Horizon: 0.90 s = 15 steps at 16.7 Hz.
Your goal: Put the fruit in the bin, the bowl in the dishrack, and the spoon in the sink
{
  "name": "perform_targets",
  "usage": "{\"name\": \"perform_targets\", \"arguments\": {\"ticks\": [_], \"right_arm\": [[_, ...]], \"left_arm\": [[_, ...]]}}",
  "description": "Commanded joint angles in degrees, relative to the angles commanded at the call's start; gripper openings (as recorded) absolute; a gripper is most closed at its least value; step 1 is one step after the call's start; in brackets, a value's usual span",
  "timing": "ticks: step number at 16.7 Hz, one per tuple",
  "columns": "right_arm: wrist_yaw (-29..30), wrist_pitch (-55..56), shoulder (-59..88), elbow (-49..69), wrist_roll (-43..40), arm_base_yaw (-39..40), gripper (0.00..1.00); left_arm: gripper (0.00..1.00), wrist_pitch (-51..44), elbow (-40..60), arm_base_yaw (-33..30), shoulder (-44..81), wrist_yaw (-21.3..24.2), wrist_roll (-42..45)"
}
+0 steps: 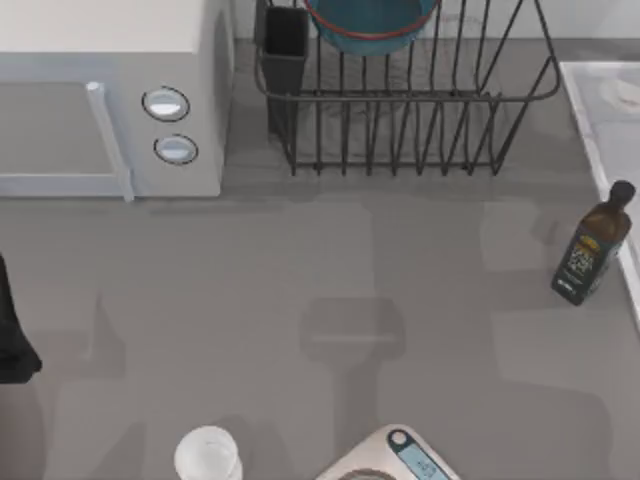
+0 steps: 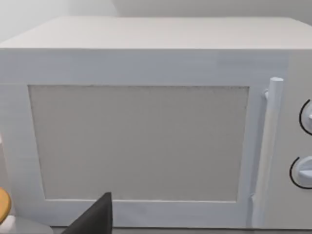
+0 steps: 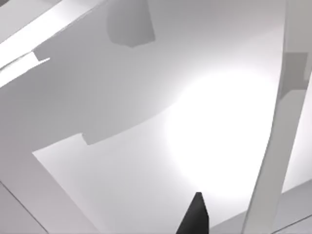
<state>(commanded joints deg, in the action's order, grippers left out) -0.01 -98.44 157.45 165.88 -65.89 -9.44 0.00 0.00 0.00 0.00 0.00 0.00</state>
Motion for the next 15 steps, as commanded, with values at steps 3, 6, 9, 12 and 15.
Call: {"name": "perform_targets", "arguments": {"ticks": [3,6,9,12,15], "right_arm": [[-0.04,3.78,-2.21,-4.06,0.13,0.13,0.00],[-0.08,8.71,-4.21,-12.99,0.11,0.26,0.00],[-0.12,13.97,-6.23,-21.90,0.10,0.36,0.00],[-0.16,17.77,-8.04,-26.04,-0.06,0.44,0.00],[-0.16,17.93,-8.14,-26.20,-0.08,0.45,0.00]], "left_arm": [[1.00,0.00,0.00,0.00,0.00,0.00,0.00],[1.00,0.00,0.00,0.00,0.00,0.00,0.00],[1.00,0.00,0.00,0.00,0.00,0.00,0.00],[1.00,0.00,0.00,0.00,0.00,0.00,0.00],[1.00,0.00,0.00,0.00,0.00,0.00,0.00]]}}
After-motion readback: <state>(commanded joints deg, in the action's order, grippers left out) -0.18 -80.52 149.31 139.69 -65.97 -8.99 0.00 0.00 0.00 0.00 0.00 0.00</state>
